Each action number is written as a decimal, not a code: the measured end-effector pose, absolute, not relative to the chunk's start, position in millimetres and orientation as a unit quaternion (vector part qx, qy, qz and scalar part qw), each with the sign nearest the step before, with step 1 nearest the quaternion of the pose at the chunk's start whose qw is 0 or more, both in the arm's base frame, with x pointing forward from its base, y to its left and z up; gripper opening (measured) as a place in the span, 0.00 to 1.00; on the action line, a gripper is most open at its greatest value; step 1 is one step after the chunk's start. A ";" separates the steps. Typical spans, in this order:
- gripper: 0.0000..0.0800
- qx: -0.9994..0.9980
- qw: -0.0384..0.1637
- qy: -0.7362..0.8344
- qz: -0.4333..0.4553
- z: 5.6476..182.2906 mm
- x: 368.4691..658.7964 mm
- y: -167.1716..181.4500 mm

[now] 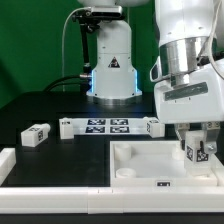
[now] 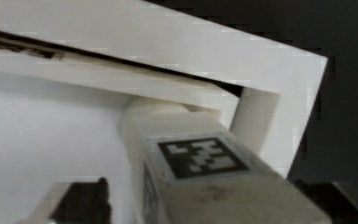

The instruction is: Assemble one leg

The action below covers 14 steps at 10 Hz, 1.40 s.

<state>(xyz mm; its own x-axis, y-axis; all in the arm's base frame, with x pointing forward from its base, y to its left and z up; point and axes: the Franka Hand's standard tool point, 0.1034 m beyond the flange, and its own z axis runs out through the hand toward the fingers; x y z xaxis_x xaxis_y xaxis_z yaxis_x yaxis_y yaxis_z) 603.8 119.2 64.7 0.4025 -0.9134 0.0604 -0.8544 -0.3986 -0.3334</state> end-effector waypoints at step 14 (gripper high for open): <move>0.81 -0.959 -0.025 -0.239 -0.146 66.1 609.9 105.7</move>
Offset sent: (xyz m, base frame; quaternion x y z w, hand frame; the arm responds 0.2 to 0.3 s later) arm 0.0036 0.0086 -0.0015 -0.0307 -0.0199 -0.3750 0.9263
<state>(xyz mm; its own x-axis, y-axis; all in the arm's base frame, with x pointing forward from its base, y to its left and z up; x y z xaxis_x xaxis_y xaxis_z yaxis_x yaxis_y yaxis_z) 609.9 105.7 66.1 0.8425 0.4669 0.2687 0.4522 -0.8840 0.1183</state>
